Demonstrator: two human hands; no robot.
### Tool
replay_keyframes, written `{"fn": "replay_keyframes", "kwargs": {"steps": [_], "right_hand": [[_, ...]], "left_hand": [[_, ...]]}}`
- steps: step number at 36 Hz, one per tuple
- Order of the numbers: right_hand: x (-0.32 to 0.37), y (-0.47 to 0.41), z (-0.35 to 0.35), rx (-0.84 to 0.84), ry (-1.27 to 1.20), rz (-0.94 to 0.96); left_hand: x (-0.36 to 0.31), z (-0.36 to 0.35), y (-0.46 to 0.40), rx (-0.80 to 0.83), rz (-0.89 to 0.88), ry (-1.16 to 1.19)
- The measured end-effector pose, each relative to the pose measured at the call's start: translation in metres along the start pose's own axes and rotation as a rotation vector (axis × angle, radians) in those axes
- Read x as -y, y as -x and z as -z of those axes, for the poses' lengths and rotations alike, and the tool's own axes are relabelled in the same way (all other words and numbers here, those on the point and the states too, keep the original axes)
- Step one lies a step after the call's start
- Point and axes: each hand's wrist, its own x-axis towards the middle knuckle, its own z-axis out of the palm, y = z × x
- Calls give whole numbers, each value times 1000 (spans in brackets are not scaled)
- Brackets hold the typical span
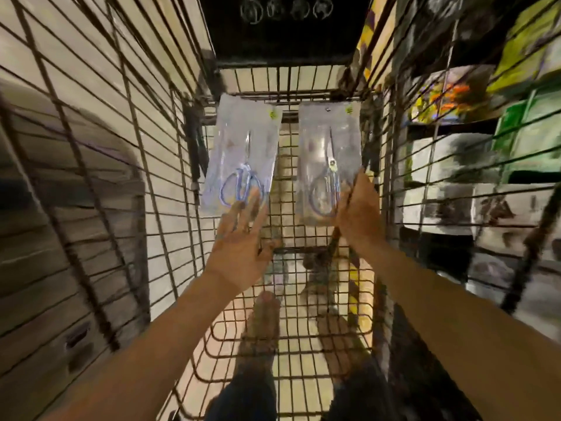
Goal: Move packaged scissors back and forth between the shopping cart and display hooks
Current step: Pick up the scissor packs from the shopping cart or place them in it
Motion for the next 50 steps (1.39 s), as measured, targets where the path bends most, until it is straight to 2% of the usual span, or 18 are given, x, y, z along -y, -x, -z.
{"fn": "replay_keyframes", "kwargs": {"steps": [3, 7, 13, 19, 24, 27, 31, 33, 36, 41, 45, 48, 50], "right_hand": [[2, -1, -1, -15, 15, 29], [1, -4, -3, 3, 11, -46], [0, -3, -2, -95, -140, -137], [3, 7, 4, -27, -259, -235], [-1, 21, 13, 163, -321, -298], [4, 42, 21, 183, -407, -287], [23, 73, 42, 201, -659, -391], [27, 85, 52, 268, -802, -417], [31, 100, 63, 337, -859, -413], [36, 109, 66, 423, -802, -408], [42, 104, 66, 465, -787, -415], [44, 94, 60, 462, -700, -395], [43, 84, 53, 397, -683, -400]], "left_hand": [[5, -2, -1, -14, -18, -12], [3, 4, -3, -25, -26, 7], [0, 12, -6, -36, -33, 75], [-1, 17, -6, -33, -46, 125], [-11, 29, -3, -2, -2, 342], [-15, 33, -3, -1, 39, 505], [-28, 43, -6, -17, 129, 877], [-35, 47, -6, -18, 176, 1082], [-41, 46, -6, -1, 208, 1251], [-43, 43, -2, -7, 234, 1394], [-41, 46, 3, -74, 293, 1445], [-39, 49, 7, -152, 301, 1414], [-37, 52, 10, -233, 291, 1326]]}}
